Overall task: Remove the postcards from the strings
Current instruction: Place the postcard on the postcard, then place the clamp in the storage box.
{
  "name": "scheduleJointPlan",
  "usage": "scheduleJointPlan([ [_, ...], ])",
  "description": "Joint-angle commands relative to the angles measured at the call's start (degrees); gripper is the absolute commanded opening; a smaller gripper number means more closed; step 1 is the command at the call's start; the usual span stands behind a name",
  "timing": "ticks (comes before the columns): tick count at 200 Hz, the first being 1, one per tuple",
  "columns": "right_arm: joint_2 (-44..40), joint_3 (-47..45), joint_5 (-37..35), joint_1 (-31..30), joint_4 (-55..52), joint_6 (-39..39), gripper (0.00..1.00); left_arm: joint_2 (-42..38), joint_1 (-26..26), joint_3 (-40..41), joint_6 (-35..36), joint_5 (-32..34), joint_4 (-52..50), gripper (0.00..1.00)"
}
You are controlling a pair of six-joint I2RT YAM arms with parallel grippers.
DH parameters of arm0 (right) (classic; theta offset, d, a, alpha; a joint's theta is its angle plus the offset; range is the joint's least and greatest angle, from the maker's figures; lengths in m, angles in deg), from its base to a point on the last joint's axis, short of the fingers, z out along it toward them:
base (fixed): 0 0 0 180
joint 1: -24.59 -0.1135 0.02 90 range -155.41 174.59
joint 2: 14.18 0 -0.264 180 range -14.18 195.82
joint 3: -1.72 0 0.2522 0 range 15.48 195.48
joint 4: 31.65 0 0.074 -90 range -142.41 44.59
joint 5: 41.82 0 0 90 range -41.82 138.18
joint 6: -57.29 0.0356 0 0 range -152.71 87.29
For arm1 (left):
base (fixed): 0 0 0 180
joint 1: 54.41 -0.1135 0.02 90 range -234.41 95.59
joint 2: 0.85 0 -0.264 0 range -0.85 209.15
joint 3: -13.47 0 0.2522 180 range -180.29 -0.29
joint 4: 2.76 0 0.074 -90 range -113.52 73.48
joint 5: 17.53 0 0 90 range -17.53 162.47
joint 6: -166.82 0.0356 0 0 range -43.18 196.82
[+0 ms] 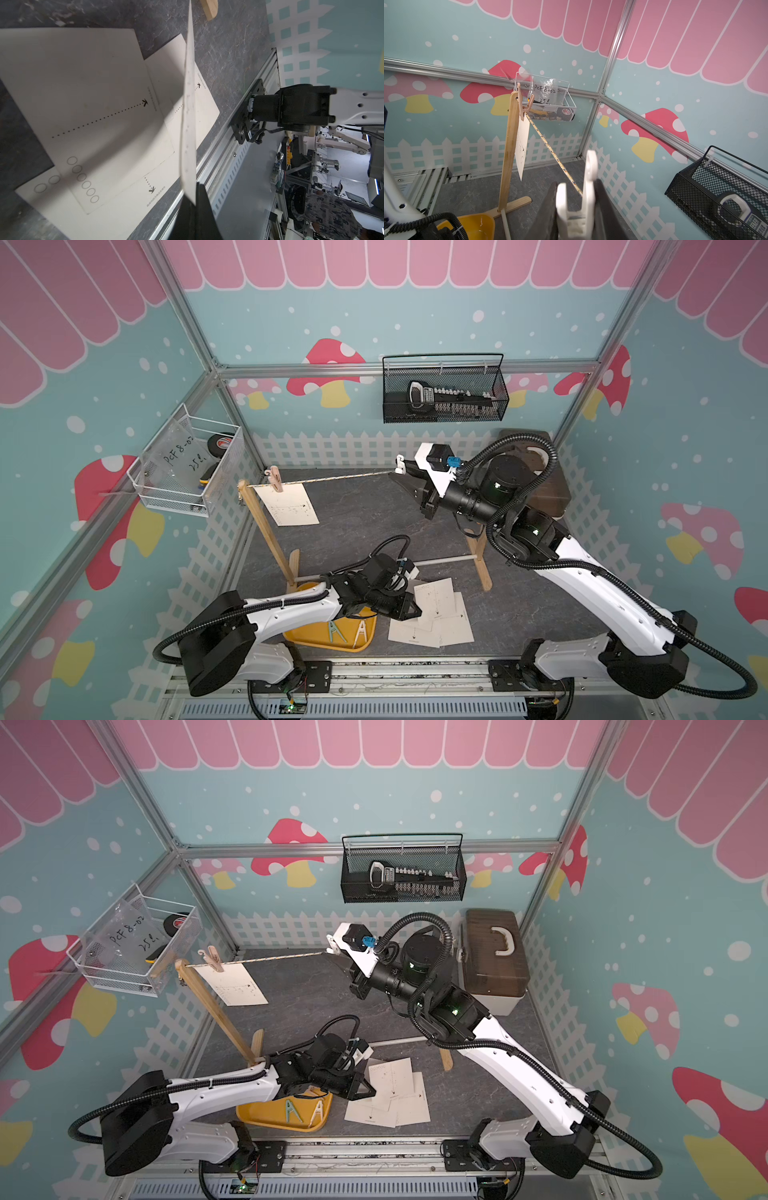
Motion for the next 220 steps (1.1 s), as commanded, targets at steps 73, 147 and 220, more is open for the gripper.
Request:
scheduleJointPlan([
  [73,-3.0,-2.6,-1.6,-0.2,1.8,-1.8,0.18,-3.0,0.2,-4.1,2.7,11.6,-8.3,0.59],
  [147,-1.2,-4.3,5.1,-0.1,3.4,0.0,0.18,-33.9,0.1,0.4,3.7,31.9,-18.9,0.82],
  [220,8.1,-8.9,13.3,-0.7,12.8,6.8,0.18,-74.1,-0.1,12.0,-18.8,48.4,-39.3,0.88],
])
